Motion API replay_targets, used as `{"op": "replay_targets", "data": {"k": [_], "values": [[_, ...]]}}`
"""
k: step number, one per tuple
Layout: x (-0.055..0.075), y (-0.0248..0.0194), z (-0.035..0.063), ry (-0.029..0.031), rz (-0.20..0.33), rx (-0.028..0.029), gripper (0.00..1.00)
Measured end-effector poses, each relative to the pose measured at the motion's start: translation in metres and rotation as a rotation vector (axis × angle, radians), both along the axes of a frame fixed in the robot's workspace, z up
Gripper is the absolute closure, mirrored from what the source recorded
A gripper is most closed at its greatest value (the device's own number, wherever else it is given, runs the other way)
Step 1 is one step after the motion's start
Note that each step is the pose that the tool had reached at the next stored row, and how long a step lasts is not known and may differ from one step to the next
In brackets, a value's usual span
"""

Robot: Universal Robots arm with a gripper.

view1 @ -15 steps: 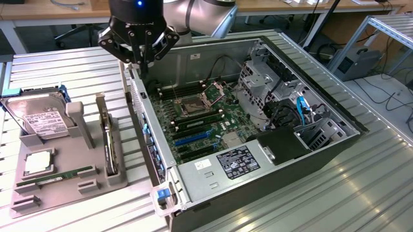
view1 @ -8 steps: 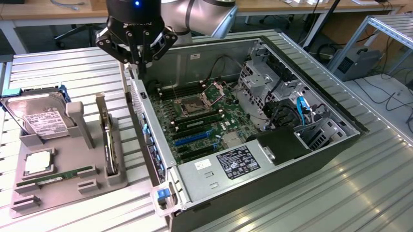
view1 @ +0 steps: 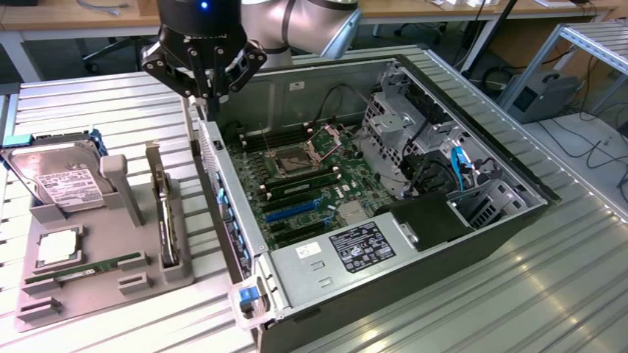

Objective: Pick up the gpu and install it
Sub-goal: 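Reach for the gpu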

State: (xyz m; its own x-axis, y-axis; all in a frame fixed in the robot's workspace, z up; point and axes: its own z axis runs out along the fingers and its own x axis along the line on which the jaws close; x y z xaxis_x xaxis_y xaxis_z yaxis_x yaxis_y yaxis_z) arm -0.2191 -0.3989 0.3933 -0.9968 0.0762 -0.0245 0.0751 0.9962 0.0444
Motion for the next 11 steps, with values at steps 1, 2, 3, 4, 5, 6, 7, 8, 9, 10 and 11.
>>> {"op": "replay_targets", "data": {"k": [1, 2, 3, 4, 5, 6, 7, 8, 9, 10, 11], "values": [[-0.0005, 0.0000, 0.0000, 0.0000, 0.000, 0.0000, 0.89], [-0.0008, 0.0000, 0.0000, 0.0001, 0.000, 0.0000, 0.89], [-0.0012, 0.0000, 0.0000, 0.0001, 0.000, 0.0000, 0.89], [-0.0015, 0.0000, 0.0000, 0.0000, 0.000, 0.0000, 0.89], [-0.0020, 0.0000, 0.0000, 0.0000, 0.000, 0.0000, 0.89], [-0.0024, 0.0000, 0.0000, 0.0000, 0.000, 0.0000, 0.89], [-0.0026, 0.0000, 0.0000, 0.0000, 0.000, 0.0000, 0.89], [-0.0032, 0.0000, 0.0000, 0.0000, 0.000, 0.0000, 0.89], [-0.0042, 0.0000, 0.0000, 0.0000, 0.000, 0.0000, 0.89], [-0.0072, 0.0000, 0.0000, 0.0000, 0.000, 0.0001, 0.89], [-0.0096, 0.0000, 0.0000, 0.0000, 0.000, 0.0000, 0.89]]}}
